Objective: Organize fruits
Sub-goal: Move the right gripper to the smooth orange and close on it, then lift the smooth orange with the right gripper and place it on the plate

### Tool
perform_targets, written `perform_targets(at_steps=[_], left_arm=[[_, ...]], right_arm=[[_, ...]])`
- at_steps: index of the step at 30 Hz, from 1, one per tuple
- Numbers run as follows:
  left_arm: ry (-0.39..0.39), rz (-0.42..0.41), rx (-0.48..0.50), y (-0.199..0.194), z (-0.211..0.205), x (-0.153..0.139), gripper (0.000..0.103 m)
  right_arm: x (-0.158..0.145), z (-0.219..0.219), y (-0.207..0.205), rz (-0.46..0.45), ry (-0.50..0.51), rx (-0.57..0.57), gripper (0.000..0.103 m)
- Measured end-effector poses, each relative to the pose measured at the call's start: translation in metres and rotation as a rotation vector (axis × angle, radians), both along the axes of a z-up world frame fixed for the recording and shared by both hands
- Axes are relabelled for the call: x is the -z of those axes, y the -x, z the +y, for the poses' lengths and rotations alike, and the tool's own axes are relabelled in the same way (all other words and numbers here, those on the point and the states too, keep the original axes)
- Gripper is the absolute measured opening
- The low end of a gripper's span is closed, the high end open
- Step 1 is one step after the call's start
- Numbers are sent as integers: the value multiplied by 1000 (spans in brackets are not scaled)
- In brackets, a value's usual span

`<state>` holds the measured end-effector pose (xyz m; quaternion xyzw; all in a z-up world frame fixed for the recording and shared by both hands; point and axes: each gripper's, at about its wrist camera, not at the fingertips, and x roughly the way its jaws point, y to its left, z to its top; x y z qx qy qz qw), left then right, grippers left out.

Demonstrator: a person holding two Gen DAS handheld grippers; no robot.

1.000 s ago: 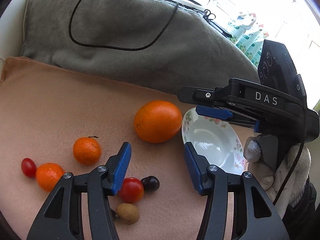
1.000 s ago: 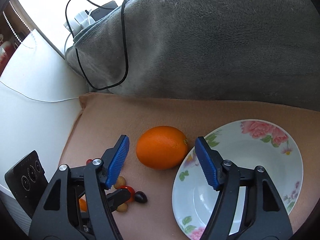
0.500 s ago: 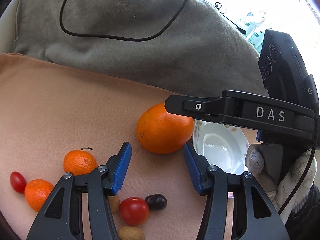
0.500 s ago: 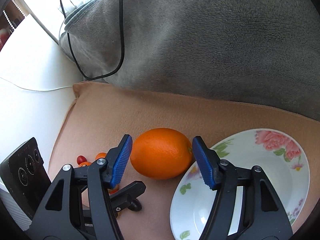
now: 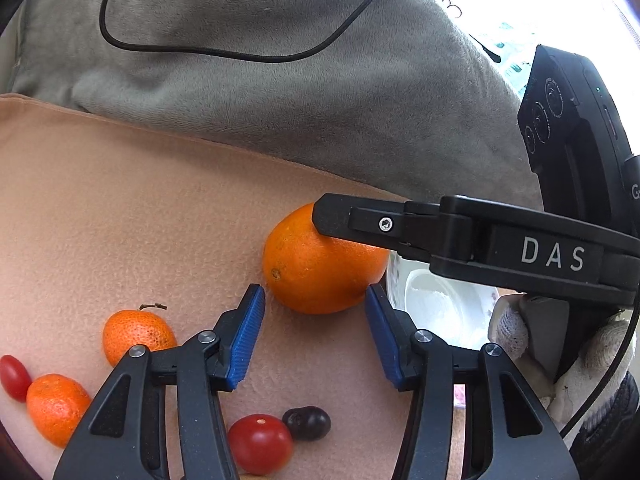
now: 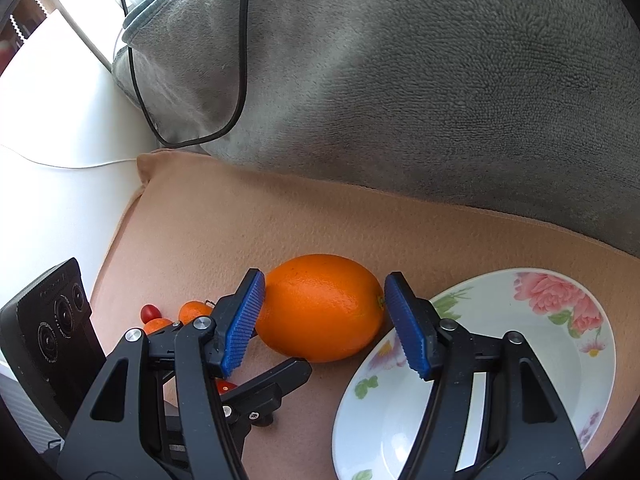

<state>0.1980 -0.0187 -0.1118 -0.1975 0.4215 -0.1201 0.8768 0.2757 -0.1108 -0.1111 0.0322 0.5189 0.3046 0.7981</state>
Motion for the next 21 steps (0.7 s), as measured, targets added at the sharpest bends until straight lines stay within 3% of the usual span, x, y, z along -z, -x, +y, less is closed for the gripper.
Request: perform_targets(at_steps=[9, 21], left_arm=[[1, -15, 6, -3, -19, -2, 50], [-25, -45, 12, 10, -8, 10, 49]], right_arm=[[0, -7, -4, 9, -5, 1, 65], [2, -11, -6, 29, -16, -2, 62]])
